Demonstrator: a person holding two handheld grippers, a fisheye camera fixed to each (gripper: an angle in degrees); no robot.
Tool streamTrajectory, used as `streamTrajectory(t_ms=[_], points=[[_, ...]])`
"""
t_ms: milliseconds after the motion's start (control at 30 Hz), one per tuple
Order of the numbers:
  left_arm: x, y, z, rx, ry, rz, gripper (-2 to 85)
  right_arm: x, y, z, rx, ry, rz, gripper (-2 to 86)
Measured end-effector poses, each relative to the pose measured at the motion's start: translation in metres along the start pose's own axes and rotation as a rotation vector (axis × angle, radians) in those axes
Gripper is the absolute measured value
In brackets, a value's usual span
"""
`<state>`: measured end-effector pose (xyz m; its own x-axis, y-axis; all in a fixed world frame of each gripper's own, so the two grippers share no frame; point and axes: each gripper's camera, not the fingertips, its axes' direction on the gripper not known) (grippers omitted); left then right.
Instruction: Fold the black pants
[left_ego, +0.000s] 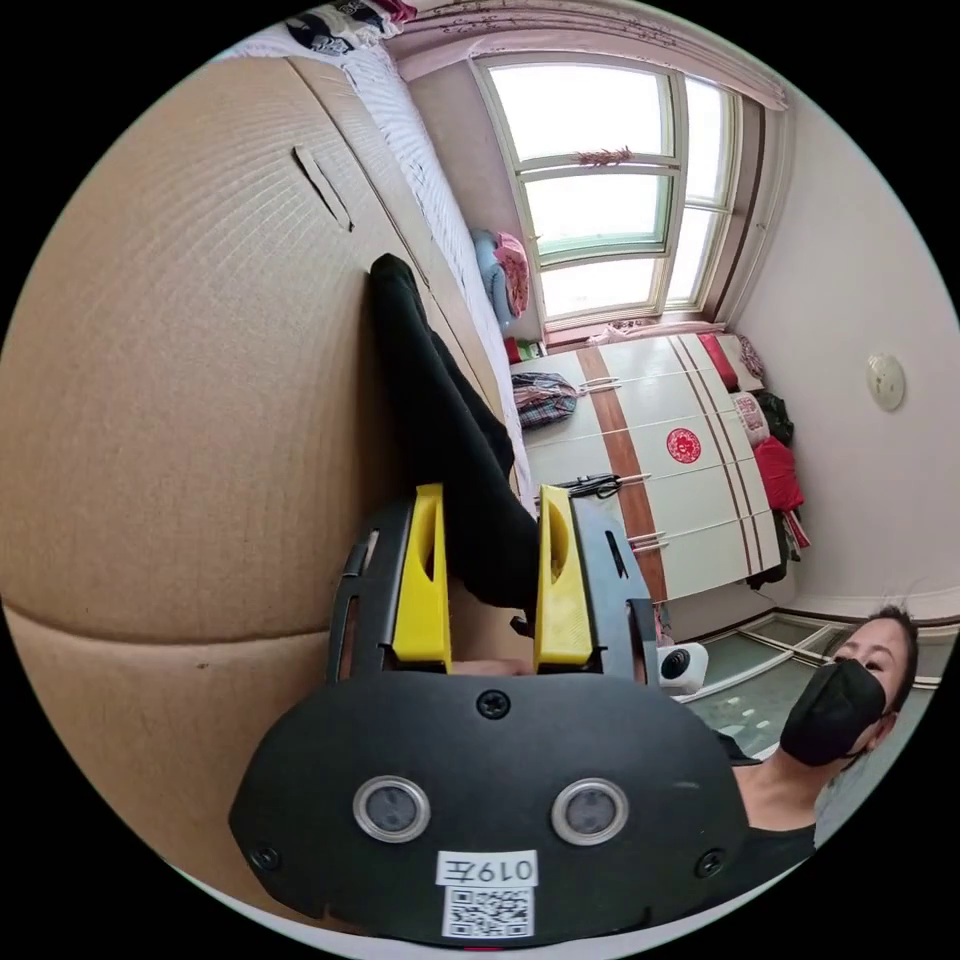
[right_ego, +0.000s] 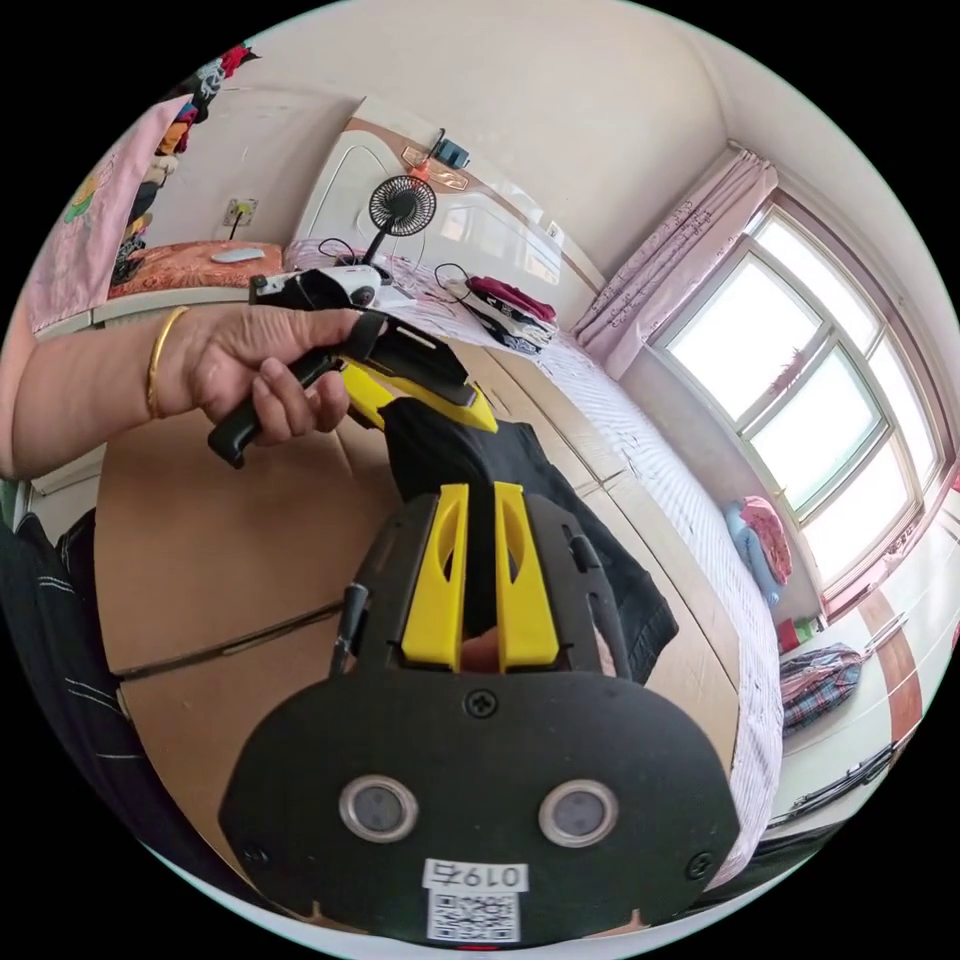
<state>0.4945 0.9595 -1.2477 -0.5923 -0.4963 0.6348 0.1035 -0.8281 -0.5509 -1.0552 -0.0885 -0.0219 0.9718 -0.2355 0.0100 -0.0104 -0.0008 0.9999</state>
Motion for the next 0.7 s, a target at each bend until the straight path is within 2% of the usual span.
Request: streamTrajectory(t_ms=[200,333,433,567,700], points=[[-0.006,-0.022,0.013,-0.046,-0.053,0.016,6.0,-0.024,0.007,-0.005,0.011,0.067,-0.011,8.0],[0.001,-0.036,0.023,-0.049,-0.037,0.041,4.4,-0.031,0.034,-0.026,-0.016,0.239,0.065,8.1],[0.008,-0.049,0.035,-0.054,-0.017,0.052,3.7,-0.028,0.057,-0.036,-0.078,0.292,0.083,11.2],[0.024,-0.068,0.053,-0.065,-0.009,0.077,2.9,-0.043,0.068,-0.013,-0.231,0.388,-0.089,16.2],[0.040,-0.085,0.072,-0.081,0.014,0.084,2.0,-0.059,0.055,0.015,-0.271,0.494,-0.193,16.4]])
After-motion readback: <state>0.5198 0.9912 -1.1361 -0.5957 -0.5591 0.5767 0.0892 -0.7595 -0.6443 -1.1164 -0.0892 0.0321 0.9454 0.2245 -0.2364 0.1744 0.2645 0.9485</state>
